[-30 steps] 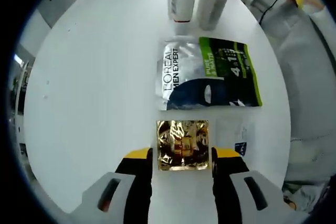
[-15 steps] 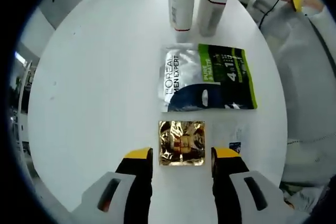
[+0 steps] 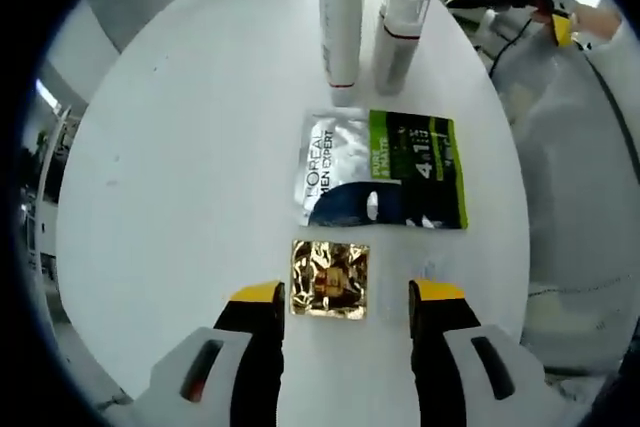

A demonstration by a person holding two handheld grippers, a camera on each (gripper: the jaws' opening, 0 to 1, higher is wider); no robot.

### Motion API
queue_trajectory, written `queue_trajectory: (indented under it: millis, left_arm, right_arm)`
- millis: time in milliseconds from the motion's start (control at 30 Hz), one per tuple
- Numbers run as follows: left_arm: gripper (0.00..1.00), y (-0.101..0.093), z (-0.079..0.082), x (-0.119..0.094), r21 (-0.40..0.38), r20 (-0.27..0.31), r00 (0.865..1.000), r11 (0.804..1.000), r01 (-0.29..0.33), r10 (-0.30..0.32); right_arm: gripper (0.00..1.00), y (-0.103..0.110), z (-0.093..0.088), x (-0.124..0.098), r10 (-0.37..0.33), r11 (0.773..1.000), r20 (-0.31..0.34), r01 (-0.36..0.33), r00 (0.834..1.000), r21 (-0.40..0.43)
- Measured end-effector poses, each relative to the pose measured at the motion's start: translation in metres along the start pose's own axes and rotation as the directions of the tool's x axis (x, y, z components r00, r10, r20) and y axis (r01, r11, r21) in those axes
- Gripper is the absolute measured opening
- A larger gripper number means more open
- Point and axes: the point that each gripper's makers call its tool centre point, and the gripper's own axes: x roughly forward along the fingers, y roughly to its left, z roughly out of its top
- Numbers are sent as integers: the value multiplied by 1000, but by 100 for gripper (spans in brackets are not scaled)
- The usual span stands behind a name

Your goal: Arrange the skincare products in the storage area until every visible bottle or jar stands upright without overlapping.

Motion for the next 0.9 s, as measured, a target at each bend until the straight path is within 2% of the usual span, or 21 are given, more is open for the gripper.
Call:
queue_trajectory:
  millis: [200,433,533,700,833,900]
  left_arm:
    - [57,-14,-3,-4,-52,31,999,998,-23,24]
    - [61,-30,-5,-14,-165,117,991,986,-37,57]
    - [64,-38,-5,-20,-232,166,983,972,-39,79]
    - [69,-51,-7,-26,-292,209,972,955,-43,108]
    - [74,-61,-6,-32,-340,253,957,939,-50,143]
    - [76,-64,-3,-36,-372,284,944,927,-53,168]
  right_arm:
    - [97,3,1,0,11,1000,1,-11,1000,-13]
    - [97,5,1,-1,23,999,1,-23,1000,-27]
    - [97,6,1,-1,25,999,2,-25,1000,-29]
    - [97,6,1,-2,25,999,4,-24,1000,-34]
    - [97,6,1,-1,26,999,5,-25,1000,-39]
    - [97,6,1,-1,27,999,4,-27,1000,-43]
